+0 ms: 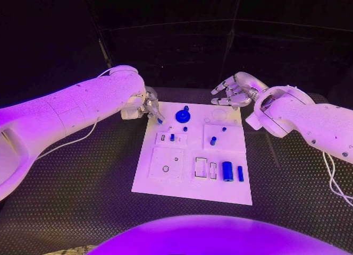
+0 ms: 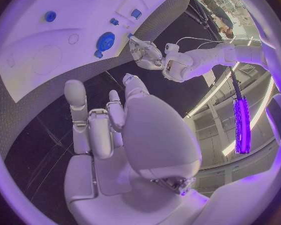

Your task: Assemble the parts on the task board

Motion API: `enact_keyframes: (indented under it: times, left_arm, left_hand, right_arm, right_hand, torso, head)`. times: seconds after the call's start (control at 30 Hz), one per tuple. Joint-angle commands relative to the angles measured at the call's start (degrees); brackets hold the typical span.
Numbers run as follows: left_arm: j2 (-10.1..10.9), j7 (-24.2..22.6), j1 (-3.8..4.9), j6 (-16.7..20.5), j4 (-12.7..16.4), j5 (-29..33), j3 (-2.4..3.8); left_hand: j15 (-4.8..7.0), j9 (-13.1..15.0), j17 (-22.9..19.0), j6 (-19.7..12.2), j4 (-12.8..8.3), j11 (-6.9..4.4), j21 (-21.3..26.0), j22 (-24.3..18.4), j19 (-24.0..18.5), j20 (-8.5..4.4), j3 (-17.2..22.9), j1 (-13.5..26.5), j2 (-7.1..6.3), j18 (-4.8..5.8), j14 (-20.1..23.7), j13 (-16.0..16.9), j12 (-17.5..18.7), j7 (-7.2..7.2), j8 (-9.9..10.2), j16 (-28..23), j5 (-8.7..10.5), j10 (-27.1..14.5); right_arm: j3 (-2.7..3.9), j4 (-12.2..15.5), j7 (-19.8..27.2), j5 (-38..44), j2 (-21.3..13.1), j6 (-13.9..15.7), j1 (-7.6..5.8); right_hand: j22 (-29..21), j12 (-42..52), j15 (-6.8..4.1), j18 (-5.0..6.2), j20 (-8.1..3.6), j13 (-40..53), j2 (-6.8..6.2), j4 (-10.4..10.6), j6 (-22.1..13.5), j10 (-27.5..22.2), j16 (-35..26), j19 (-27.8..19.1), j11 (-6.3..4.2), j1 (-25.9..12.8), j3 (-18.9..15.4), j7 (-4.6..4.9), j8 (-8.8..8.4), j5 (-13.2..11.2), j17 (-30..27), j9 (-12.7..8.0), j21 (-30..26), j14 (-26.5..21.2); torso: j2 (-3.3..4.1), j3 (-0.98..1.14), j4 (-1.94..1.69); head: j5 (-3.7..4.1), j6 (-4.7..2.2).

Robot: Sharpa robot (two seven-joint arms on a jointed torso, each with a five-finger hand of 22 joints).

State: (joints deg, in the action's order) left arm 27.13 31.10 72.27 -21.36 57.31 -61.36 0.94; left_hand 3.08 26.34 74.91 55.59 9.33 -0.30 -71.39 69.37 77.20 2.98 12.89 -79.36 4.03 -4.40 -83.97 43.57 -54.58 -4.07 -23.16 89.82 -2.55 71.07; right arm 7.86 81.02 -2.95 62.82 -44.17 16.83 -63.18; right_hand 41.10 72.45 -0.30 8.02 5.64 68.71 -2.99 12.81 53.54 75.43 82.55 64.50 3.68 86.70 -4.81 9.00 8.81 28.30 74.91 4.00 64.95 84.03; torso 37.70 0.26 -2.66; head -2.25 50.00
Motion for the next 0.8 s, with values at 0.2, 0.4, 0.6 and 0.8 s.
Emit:
enact_keyframes:
  times: [0.2, 0.4, 0.6, 0.8]
  left_arm:
    - [5.3, -0.8, -0.03, 7.4, 8.7, 3.3, 0.07]
    - [8.8, -1.1, -0.83, 10.8, 13.9, 3.0, 0.03]
    - [10.8, -1.3, -2.22, 13.1, 17.5, 0.5, -0.01]
    - [11.8, -1.4, -3.69, 14.8, 20.0, -2.1, -0.03]
  left_hand:
    - [0.78, 4.6, 15.1, -0.8, -5.1, -0.37, 0.0, 0.5, 0.6, -0.47, 9.9, 2.7, -2.20, -0.85, -6.0, 0.2, -0.3, 0.59, -3.5, 0.2, -0.23, 0.9]
    - [0.85, 5.5, 15.1, -1.3, -5.4, -0.52, 0.0, 0.6, 0.7, -0.55, 13.1, 4.0, -3.48, -0.82, -6.0, 0.3, -0.5, 0.67, -4.8, 0.2, -0.20, 1.2]
    - [0.91, 6.1, 15.1, -1.6, -5.6, -0.60, 0.0, 0.8, 0.8, -0.61, 15.6, 5.2, -4.51, -0.80, -6.0, 0.5, -0.8, 0.77, -5.8, 0.2, -0.20, 1.6]
    - [0.93, 6.3, 15.1, -1.7, -5.7, -0.64, -0.1, 0.9, 0.9, -0.63, 16.4, 5.6, -4.86, -0.78, -6.0, 0.5, -0.9, 0.81, -6.2, 0.2, -0.20, 1.7]
  right_arm:
    - [0.02, -0.1, 0.4, 0.0, -0.1, -0.3, -0.10]
    - [0.02, -0.2, 0.4, 0.0, -0.1, -0.4, -0.09]
    - [0.00, -0.3, 0.5, 0.0, 0.0, -0.5, -0.06]
    - [-0.01, -0.4, 0.5, 0.0, 0.0, -0.5, 0.00]
  right_hand:
    - [0.0, 0.0, -0.22, 0.79, 0.05, 0.1, 0.04, 0.3, 0.1, -0.2, -0.2, -0.3, 0.13, 0.3, 0.2, -0.06, 0.10, 0.0, 0.8, 0.0, -0.3, 2.9]
    - [-0.1, -0.1, -0.22, 0.81, 0.05, 0.0, 0.04, 0.3, 0.1, -0.2, -0.3, -0.4, 0.12, 0.3, 0.2, -0.07, 0.12, 0.0, 0.6, 0.0, -0.3, 2.9]
    - [-0.1, -0.1, -0.22, 0.81, 0.05, 0.0, 0.04, 0.3, 0.1, -0.2, -0.3, -0.4, 0.12, 0.3, 0.2, -0.07, 0.12, 0.0, 0.6, 0.0, -0.3, 2.9]
    - [-0.1, -0.1, -0.22, 0.81, 0.05, 0.0, 0.04, 0.3, 0.1, -0.2, -0.3, -0.4, 0.12, 0.3, 0.2, -0.07, 0.12, 0.0, 0.6, 0.0, -0.3, 2.9]
  torso:
    - [0.06, -0.04, 0.04]
    - [0.01, -0.01, -0.01]
    - [0.03, -0.03, 0.03]
    - [0.05, -0.06, 0.04]
  head:
    - [-0.27, 0.00]
    - [-0.40, 0.00]
    - [-0.62, 0.00]
    - [-0.75, 0.00]
